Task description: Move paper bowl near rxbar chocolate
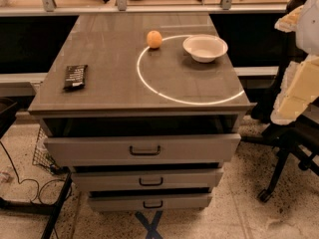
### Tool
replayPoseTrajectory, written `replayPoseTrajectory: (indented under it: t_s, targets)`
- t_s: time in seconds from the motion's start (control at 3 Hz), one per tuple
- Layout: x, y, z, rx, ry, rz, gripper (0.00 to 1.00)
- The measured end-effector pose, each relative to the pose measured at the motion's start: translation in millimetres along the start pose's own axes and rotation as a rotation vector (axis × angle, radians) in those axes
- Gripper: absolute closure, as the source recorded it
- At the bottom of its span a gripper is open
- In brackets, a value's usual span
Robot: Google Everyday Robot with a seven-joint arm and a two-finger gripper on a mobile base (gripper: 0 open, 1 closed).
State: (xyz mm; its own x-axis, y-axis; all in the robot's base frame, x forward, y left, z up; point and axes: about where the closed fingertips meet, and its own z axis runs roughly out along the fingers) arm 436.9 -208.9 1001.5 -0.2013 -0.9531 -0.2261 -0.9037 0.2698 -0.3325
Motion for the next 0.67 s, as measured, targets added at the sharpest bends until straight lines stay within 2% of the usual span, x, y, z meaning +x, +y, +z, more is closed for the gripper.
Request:
replayPoseTrajectory:
  t_s: [0.33,0.67]
  targets:
    - [0.0,0.0,-0.1,0.0,0.0,0.0,0.0]
    - [-1.3,-10.8,5.2,0.06,0.02,-0.015,0.0]
